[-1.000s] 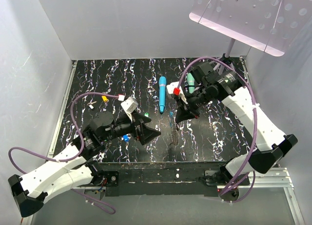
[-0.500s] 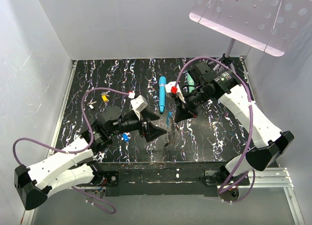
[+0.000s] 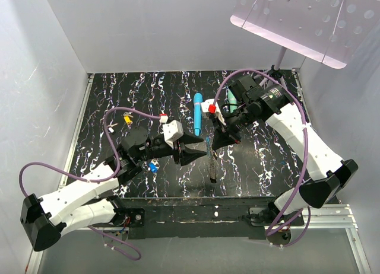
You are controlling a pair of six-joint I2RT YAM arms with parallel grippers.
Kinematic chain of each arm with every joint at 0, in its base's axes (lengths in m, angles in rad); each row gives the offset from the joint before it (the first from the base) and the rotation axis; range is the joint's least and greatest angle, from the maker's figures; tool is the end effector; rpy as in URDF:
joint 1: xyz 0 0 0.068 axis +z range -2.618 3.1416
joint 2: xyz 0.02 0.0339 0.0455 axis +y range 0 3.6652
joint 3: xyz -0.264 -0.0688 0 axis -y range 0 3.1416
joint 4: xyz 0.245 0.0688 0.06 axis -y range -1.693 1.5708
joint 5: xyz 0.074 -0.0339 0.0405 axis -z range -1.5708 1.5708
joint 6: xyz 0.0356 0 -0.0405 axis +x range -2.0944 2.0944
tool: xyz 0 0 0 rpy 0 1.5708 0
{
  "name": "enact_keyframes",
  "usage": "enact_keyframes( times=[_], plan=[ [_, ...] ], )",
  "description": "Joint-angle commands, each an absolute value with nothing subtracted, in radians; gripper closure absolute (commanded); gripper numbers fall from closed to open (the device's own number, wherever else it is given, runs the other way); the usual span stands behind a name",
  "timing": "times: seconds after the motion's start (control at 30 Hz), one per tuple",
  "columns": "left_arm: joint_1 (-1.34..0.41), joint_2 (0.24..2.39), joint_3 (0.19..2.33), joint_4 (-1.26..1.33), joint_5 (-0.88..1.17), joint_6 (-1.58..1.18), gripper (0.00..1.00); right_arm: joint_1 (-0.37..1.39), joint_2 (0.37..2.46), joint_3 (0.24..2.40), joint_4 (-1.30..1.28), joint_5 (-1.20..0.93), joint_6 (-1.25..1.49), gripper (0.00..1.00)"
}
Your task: Put the keys on the keyring
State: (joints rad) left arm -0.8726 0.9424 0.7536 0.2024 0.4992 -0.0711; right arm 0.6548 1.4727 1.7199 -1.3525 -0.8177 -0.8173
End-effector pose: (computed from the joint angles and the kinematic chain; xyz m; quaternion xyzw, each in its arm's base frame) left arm 0.1296 -0.1810 0.3415 0.4274 0.5580 -0.4681 0.5356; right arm 0.1913 0.1796 0.4065 -0.6674 0.6001 0.3684 0.2423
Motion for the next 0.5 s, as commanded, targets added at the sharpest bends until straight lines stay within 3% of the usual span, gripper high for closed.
enact_keyframes(
  times=[0.0, 0.17, 0.47],
  plan=[
    [-0.871, 0.957, 0.749, 0.291, 0.6, -0.005, 0.56, 0.652, 1.456, 1.732, -1.428, -0.868, -0.815, 0.99],
    [-0.871, 1.0, 0.781, 0.281, 0.62, -0.006, 0.63, 0.652, 1.453, 1.733, -1.427, -0.87, -0.813, 0.99],
    [-0.871, 1.038, 0.801, 0.253, 0.586, -0.009, 0.64, 0.652, 1.451, 1.736, -1.425, -0.877, -0.81, 0.99]
  ],
)
